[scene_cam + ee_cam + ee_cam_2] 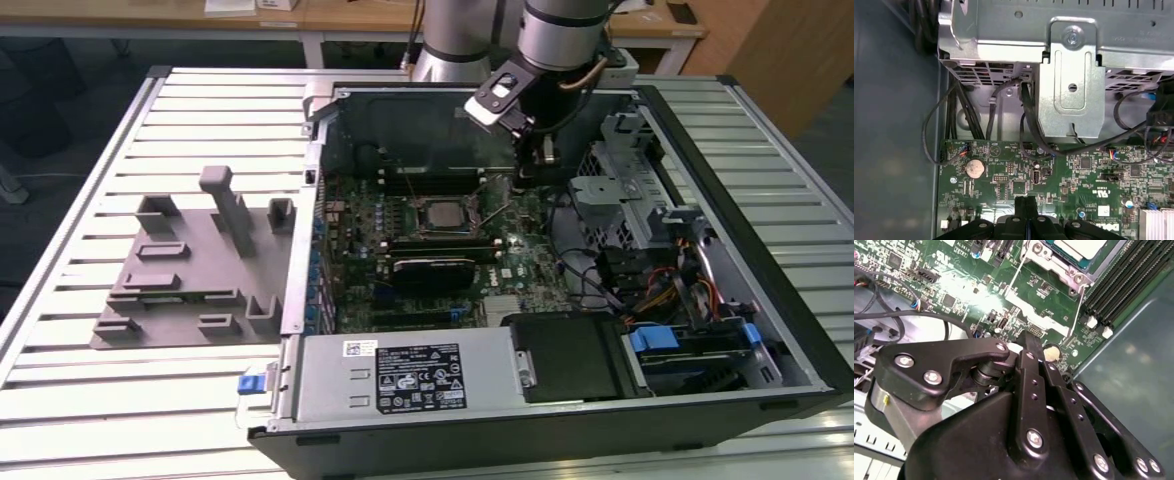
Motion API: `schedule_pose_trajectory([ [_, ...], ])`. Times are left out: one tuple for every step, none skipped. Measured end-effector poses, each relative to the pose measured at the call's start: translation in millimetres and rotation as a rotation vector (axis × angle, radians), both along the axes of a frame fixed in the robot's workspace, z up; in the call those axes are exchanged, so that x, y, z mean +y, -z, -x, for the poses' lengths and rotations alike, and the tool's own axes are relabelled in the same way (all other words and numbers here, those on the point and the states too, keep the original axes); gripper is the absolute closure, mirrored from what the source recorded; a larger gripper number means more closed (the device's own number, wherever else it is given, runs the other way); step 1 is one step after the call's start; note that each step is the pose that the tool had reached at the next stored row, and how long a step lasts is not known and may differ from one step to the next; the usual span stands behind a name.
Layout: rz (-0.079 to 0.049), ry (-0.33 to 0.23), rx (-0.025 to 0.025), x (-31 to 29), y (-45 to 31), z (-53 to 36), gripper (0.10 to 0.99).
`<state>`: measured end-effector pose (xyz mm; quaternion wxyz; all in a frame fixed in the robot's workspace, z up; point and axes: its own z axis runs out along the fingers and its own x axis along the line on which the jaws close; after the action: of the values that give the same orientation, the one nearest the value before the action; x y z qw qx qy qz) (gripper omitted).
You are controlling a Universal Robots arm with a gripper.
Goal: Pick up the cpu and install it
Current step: 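Close the cpu cover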
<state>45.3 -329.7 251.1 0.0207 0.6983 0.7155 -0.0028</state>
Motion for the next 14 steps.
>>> schedule_pose_trajectory([
  [0.0,0.0,0.0,0.0,2.0,0.0,0.98],
  [0.0,0.0,0.0,0.0,3.8,0.0,0.98],
  [0.0,0.0,0.0,0.0,5.6,0.0,0.98],
  [0.0,0.0,-0.0001,0.0,7.2,0.0,0.98],
  [0.0,0.0,0.0,0.0,8.2,0.0,0.98],
  [0.0,0.0,-0.0001,0.1,8.8,0.0,0.98],
  [0.0,0.0,0.0,0.0,8.9,0.0,0.98],
  [0.0,0.0,0.0001,0.0,8.9,0.0,0.98],
  [0.0,0.0,0.0001,0.0,9.0,0.0,0.98],
  [0.0,0.0,0.0,0.0,9.0,0.0,0.98],
  [0.0,0.0,0.0,0.0,9.1,0.0,0.98],
  [0.0,0.0,0.0,0.0,9.1,0.2,0.98],
  [0.0,0.0,0.0,0.0,9.2,0.9,0.98],
  [0.0,0.0,0.0,0.0,9.3,1.8,0.98],
])
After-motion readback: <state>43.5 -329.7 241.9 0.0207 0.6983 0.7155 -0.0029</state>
